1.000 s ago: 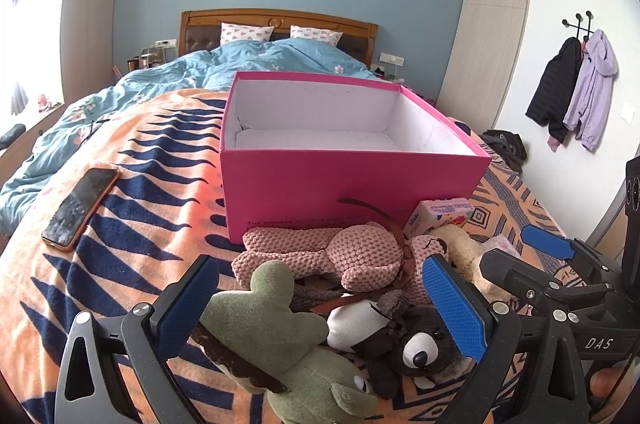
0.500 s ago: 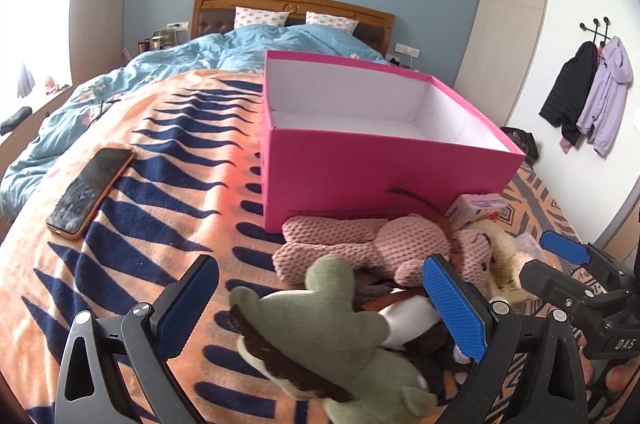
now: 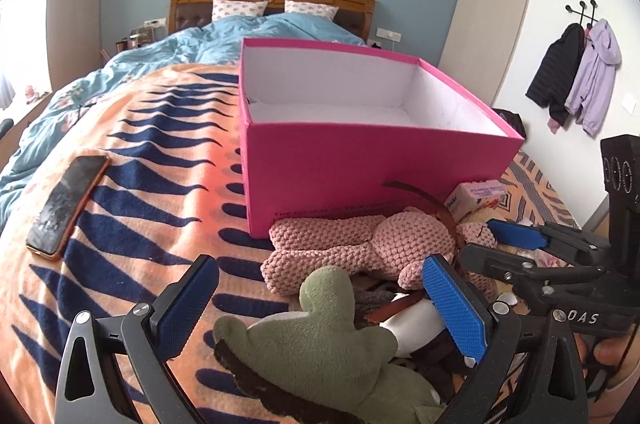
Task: Organize objects
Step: 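Move both grippers toward the pink knit bear beside the box, then close both grippers on the pink knit bear and lift it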
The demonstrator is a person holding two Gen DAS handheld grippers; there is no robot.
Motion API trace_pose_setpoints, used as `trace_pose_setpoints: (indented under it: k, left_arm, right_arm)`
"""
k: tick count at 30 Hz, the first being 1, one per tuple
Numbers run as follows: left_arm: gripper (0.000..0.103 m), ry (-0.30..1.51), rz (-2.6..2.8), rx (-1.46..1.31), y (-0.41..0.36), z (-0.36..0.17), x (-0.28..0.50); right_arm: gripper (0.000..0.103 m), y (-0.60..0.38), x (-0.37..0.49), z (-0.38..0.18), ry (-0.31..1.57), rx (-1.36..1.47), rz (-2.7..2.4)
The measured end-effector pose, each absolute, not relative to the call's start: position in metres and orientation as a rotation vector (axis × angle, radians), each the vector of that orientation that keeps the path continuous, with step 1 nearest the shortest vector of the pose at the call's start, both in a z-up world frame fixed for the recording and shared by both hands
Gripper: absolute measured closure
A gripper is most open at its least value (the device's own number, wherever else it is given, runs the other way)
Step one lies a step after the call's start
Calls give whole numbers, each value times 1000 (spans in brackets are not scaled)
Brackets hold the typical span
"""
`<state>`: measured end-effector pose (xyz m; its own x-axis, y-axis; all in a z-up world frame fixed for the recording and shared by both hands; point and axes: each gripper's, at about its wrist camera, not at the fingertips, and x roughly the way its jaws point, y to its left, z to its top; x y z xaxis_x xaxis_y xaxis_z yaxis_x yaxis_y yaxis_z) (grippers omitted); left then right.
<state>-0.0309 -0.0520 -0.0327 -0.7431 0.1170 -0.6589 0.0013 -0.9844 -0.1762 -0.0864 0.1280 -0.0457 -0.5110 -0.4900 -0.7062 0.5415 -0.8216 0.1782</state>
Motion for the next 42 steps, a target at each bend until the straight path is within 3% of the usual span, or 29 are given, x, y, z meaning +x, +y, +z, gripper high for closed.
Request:
trace_pose_setpoints:
  k: [5, 9, 18, 21, 24, 29, 31, 32, 42]
  left_arm:
    - [0, -255, 2823, -1130, -51, -39, -37]
    - [0, -225, 2804, -1138, -47, -41, -41]
    - [0, -94, 2749, -1103, -34, -36, -41]
    - [0, -65, 2739, -1103, -32, -37, -43]
    - [0, -48, 2738, -1111, -30, -38, -46]
    - [0, -47, 2726, -1120, -30, -40, -49]
    - [0, -40, 2724, -1118, -30, -40, -49]
    - [0, -33, 2725, -1119, -30, -40, -49]
    - [0, 53, 2690, -1060, -21, -29, -42]
  right_arm:
    - [41, 123, -85, -52, 173, 1044, -2327]
    - [52, 120, -83, -56, 270, 1024, -2366]
    - [68, 144, -86, -43, 79, 991, -2320]
    - [67, 142, -84, -44, 109, 1003, -2319]
    - [59, 137, -80, -47, 162, 1002, -2327]
    - [35, 114, -78, -63, 379, 1037, -2318]
    - [37, 110, -78, -66, 422, 1016, -2339]
    - [51, 112, -80, -65, 411, 1015, -2342]
    - [52, 142, -72, -38, 210, 931, -2353]
